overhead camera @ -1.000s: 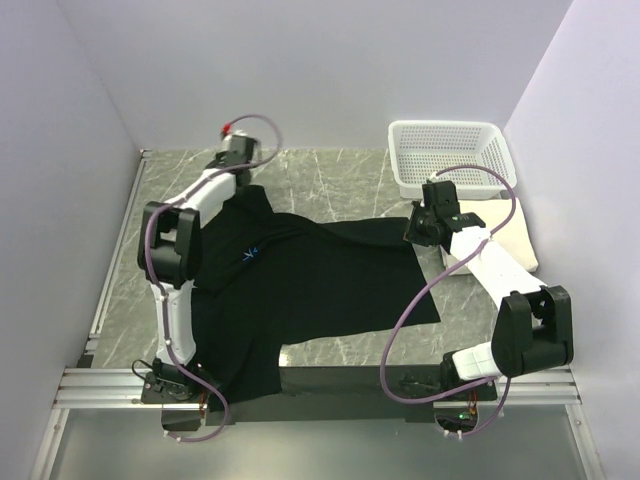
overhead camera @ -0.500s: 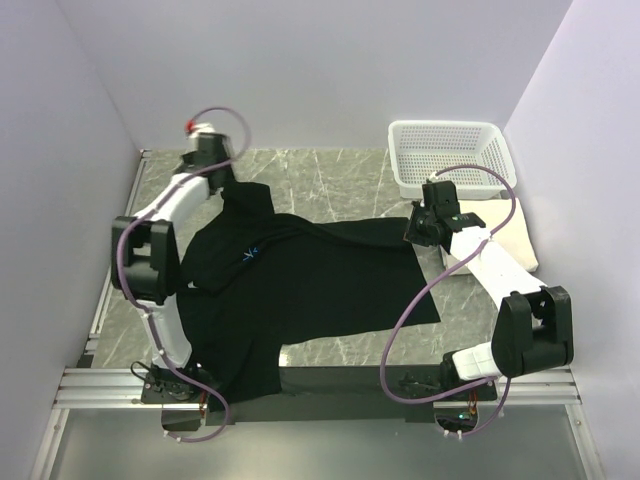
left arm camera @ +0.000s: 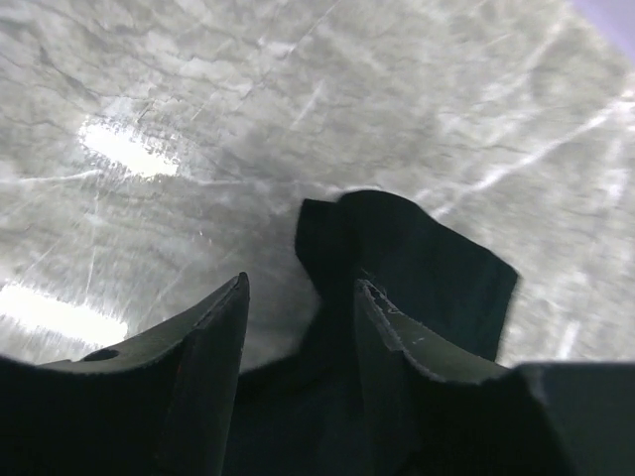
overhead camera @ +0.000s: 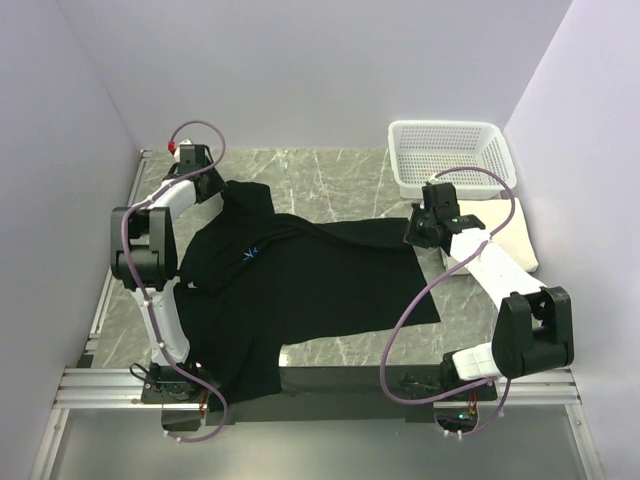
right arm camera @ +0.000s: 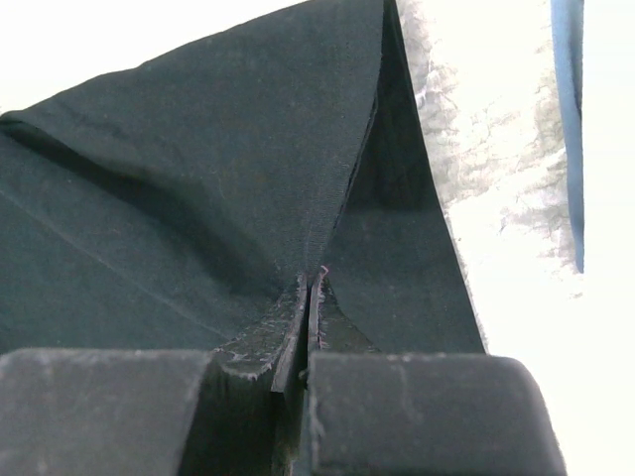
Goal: Fold and stack the t-shirts
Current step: Flatten the tshirt out
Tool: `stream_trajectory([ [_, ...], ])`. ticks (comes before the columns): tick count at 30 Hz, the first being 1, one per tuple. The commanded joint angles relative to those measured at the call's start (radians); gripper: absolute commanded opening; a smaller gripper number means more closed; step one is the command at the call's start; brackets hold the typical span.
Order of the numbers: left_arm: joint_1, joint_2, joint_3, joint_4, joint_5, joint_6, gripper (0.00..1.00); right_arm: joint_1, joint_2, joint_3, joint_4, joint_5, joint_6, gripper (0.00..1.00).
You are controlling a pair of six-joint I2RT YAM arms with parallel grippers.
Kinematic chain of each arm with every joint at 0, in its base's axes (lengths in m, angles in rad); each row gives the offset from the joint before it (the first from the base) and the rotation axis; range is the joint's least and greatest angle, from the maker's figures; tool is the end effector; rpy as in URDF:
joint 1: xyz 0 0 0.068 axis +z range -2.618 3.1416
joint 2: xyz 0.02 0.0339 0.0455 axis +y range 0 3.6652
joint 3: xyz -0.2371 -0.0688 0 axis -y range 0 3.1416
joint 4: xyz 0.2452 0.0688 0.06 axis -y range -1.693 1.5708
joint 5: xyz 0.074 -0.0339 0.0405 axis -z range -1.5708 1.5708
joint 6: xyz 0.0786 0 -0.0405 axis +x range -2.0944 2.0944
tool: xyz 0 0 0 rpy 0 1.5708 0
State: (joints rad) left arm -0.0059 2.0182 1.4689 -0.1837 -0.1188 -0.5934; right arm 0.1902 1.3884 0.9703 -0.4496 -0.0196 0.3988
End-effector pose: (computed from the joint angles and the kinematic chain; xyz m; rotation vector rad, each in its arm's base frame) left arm 0.4761 0.0065 0.1487 -0.7251 2.1864 -0.1718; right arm 0.3180 0.0628 0.1855 0.2472 2.4468 0.2849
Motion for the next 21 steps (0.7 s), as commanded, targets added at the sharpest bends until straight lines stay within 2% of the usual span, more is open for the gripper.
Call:
stream_trajectory([
  [1,0.004,0.049,0.054,0.016,-0.027,-0.005,0.5,0.003,-0.04,-0.012,0.025,0.006,-0.014,0.0],
  [11,-0.005,0.116,0.093,0.027,-0.051,0.041,0.52,0.005,-0.046,-0.016,0.022,0.013,-0.018,0.0],
  [21,-0.04,0.182,0.2,-0.03,-0.105,0.086,0.52,0.005,-0.035,-0.01,0.022,0.01,-0.018,0.0],
])
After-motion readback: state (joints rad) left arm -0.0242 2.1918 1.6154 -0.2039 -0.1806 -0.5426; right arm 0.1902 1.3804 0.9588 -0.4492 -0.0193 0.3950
